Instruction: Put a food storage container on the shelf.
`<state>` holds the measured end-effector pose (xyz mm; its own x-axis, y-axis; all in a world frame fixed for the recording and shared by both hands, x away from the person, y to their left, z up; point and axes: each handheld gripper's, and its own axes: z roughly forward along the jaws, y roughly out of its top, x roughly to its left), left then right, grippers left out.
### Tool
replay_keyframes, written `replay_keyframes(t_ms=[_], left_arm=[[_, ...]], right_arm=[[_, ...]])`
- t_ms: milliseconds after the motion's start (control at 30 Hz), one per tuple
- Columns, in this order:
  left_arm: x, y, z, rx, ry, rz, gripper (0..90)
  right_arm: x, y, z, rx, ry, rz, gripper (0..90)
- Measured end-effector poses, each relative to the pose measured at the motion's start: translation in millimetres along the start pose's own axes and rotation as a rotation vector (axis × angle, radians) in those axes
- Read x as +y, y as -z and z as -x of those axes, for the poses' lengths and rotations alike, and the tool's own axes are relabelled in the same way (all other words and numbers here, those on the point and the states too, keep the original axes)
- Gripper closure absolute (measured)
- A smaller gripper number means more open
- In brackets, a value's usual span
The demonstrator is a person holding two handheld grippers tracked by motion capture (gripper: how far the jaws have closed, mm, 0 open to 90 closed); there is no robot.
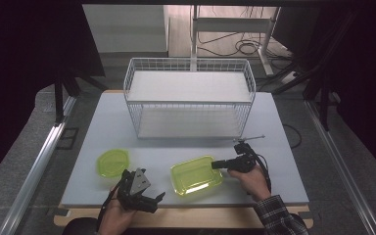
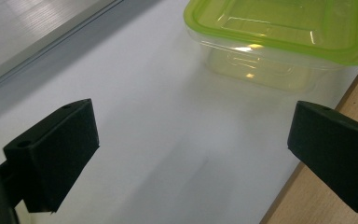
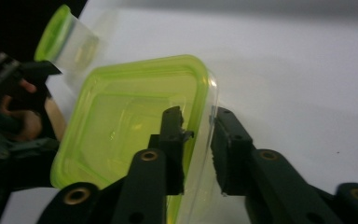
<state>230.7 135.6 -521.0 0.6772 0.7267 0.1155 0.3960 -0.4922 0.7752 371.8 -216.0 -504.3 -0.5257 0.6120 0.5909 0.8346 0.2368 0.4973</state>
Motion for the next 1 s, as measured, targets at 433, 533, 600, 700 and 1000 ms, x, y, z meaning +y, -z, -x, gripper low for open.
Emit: replay_keyframes(t_ms=[433,533,600,700,1000], left_arm=[[0.3,1.2,-1.2,0.001,0.001,0.002,1.8],[0.5,1.3,-1.3,-0.003,0.007,-0.002,1.9],[0.6,1.3,-1.3,-0.004,0.008,-0.003,2.0],[0.5,0.8,-1.1,-0.004,0.011,-0.003,1.9],[0.4,-0.5,-0.4,-0.009,0.012,-0.017,1.9]], right_arm=[[2.8,7.8,0.4,0.102,-0.094,0.038,80.3],[4.3,12.0,-0.7,0.1,-0.093,0.055,80.3],[6.8,18.9,-2.5,0.093,-0.091,0.078,80.3],[9.5,25.0,-4.9,0.09,-0.095,0.099,80.2],[17.9,35.6,-11.1,0.099,-0.088,0.138,80.2]])
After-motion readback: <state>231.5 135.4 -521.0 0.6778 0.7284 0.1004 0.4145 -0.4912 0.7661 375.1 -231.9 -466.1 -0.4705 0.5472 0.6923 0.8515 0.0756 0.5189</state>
